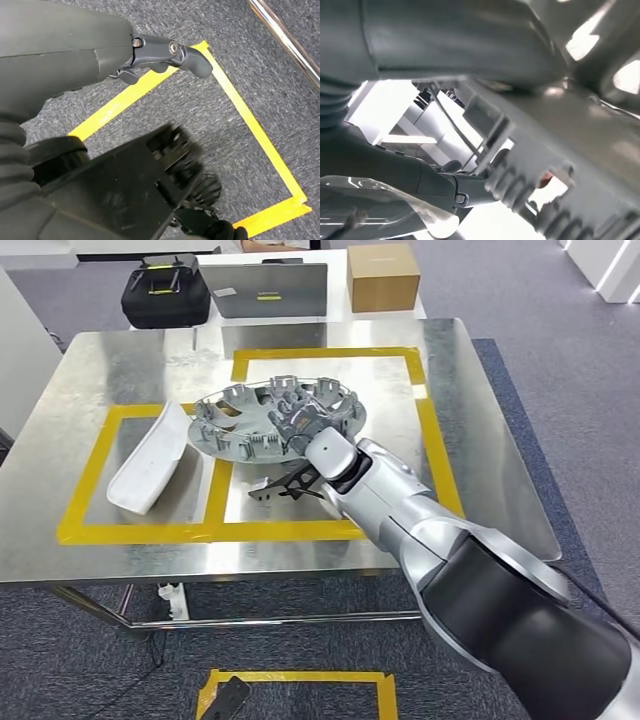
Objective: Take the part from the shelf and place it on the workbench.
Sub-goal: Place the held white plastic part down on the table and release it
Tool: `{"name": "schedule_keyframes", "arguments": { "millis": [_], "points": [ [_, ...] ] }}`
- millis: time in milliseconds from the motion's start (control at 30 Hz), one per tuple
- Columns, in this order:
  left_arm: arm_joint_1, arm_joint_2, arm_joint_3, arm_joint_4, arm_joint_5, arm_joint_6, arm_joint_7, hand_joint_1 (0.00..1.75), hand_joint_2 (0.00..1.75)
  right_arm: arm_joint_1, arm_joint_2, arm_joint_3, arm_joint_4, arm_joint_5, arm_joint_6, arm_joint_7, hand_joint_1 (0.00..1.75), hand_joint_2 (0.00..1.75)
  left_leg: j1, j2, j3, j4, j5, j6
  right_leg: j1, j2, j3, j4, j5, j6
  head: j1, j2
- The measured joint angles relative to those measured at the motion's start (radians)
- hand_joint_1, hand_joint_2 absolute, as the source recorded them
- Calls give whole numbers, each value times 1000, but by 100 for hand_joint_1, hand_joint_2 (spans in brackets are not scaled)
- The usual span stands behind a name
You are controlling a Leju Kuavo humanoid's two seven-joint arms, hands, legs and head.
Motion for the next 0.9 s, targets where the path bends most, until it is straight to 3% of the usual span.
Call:
{"name": "schedule_keyframes", "arguments": {
  "millis": [67, 167, 233, 333, 367, 400, 433, 500, 567, 667, 733, 767, 833, 900],
  "points": [
    [-1, 2, 0, 0, 0, 1, 0, 0, 0, -1, 9, 0, 0, 1, 22, -3, 0, 0, -3, 0, 44, -100, 33, 7, 4, 0, -1, 2, -4, 8, 0, 0],
    [0, 4, 0, 0, 0, 3, 0, 0, 0, 1, 14, 1, 0, -1, 37, -5, 0, 0, -4, -1, 50, -120, 25, 19, 5, -3, -6, 1, -7, 23, 1, 0],
    [0, 4, 0, 0, -1, 4, 0, 0, 0, 0, 16, 1, 0, -3, 39, -5, 0, 0, -1, -1, 53, -125, 26, 30, 4, -5, -22, 30, -31, 32, 2, 0],
    [-1, 5, 0, 0, -1, 4, 0, 0, 0, 1, 16, 1, 0, -2, 41, -7, 0, 0, -2, -1, 55, -127, 25, 42, 5, -6, -111, 211, -115, 39, 5, 0],
    [0, 5, 1, 0, -1, 4, 0, 0, 0, 3, 16, 1, 0, 0, 41, -9, 0, 0, -3, -1, 55, -127, 24, 44, 5, -6, -141, 268, -131, 39, 5, 0],
    [0, 6, 1, 0, -1, 4, 0, 0, 0, 5, 16, 1, 0, 1, 41, -11, 0, 0, -4, -1, 56, -126, 22, 45, 5, -6, -157, 293, -129, 39, 6, 0],
    [1, 6, 1, 0, -1, 4, 0, 0, 0, 6, 16, 2, 0, 2, 41, -12, 0, 0, -5, -2, 58, -125, 21, 46, 5, -6, -153, 276, -106, 37, 6, 0],
    [0, 7, 1, 0, -2, 4, 0, 0, 0, 6, 16, 2, 0, 2, 41, -13, 0, 0, -7, -3, 62, -122, 17, 45, 6, -6, -97, 147, -31, 30, 6, 0],
    [0, 6, 1, 0, -1, 4, 0, 0, 0, 4, 16, 2, 0, 2, 41, -14, 0, 0, -11, -4, 63, -119, 14, 39, 10, -6, -38, 35, 6, 22, 5, 0],
    [0, 6, 1, 0, -1, 4, 0, 0, 0, 2, 18, 2, 0, 3, 41, -14, 0, 0, -12, -4, 61, -118, 14, 26, 12, -5, -19, 7, 5, 13, 4, 0],
    [0, 7, 1, 0, -1, 5, 0, 0, 0, 1, 19, 3, -1, 3, 41, -14, 0, 0, -10, -3, 54, -97, -4, 15, 7, -5, -14, 0, 8, 3, 2, 0],
    [0, 7, 1, 0, -1, 5, 0, 0, 0, 0, 19, 3, -2, 3, 41, -14, 0, 0, -9, -3, 40, -62, -27, 9, 3, -6, -11, -3, 10, -1, 0, 0],
    [0, 8, 1, 0, -1, 5, 0, 0, 0, 0, 20, 3, -2, 4, 46, -18, 0, 0, -3, -2, -17, 65, -89, -3, 2, -7, -9, -4, 10, -6, -4, 0],
    [2, 10, 1, 0, -1, 5, 0, 0, 0, 2, 21, 3, -2, 4, 73, -37, 0, 0, 3, -2, -63, 163, -117, -11, 2, -7, -9, -3, 9, -6, -4, 0]
  ]
}}
